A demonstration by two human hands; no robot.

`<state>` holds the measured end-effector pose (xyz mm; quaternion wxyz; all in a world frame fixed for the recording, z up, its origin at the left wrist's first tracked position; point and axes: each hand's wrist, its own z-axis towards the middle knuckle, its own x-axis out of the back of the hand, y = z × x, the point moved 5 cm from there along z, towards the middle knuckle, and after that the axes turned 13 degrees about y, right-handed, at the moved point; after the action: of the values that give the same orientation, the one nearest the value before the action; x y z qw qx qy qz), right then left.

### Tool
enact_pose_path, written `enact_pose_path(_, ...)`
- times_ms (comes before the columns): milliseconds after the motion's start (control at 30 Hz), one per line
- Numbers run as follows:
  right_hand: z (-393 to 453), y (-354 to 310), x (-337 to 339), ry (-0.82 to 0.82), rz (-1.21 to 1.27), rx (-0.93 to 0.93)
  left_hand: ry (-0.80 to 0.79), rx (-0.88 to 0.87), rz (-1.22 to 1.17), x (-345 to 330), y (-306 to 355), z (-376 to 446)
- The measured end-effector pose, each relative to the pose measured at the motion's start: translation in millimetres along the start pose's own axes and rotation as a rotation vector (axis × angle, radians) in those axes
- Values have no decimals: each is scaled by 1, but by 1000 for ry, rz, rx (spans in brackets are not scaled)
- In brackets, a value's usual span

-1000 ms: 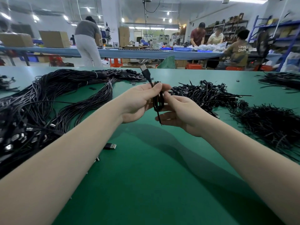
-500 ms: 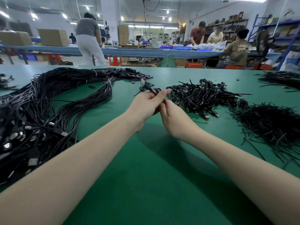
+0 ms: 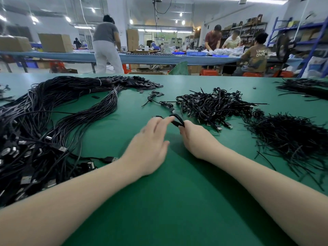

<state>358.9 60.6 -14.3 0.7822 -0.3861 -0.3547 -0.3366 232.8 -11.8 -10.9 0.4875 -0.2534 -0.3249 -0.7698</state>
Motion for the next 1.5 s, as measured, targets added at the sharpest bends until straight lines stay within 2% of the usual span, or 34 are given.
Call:
enact_pose_path(133, -11, -5, 0, 7, -175, 187, 288, -279, 527, 11, 0, 2)
enact_pose_path(233, -13, -10, 0, -23, -236, 332, 374, -421, 721, 4, 11, 2)
enact_pose_path(300, -13, -12, 1, -95, -175, 326, 393, -467, 783, 3, 16, 3)
enact_pose_path(433, -9, -12, 4, -211, -18, 231, 378, -482, 814, 8, 17, 9)
enact_pose_path(567, -9, -12, 5, -251, -58, 270, 226, -513, 769, 4, 13, 13)
enact_pose_path(633, -8, -14, 9, -161, -239, 415, 147, -513, 703, 1, 13, 15)
enact_pose_path(700, -7, -19, 18, 29, -446, 612, 129, -465, 672, 1, 13, 17)
enact_pose_path(800, -7, -20, 24, 138, -589, 731, 101, -371, 518, -1, 11, 15)
enact_pose_path(867, 1, -13, 29, 144, -576, 649, 70, -183, 384, -5, -4, 14)
enact_pose_path(967, 26, 32, 64, 175, -603, 236, -1, 124, 135, -12, -29, 8)
enact_pose_path(1067, 31, 94, 112, 166, -858, -167, 4, 139, 103, -13, -26, 8)
enact_pose_path(1167, 18, 139, 133, 3, -909, -461, -8, 156, 120, -14, -25, 9)
enact_pose_path(1267, 9, 159, 136, -43, -910, -519, -23, 158, 144, -14, -25, 9)
enact_pose_path(1500, 10, 170, 132, 145, -968, -414, -47, 158, 164, -13, -23, 7)
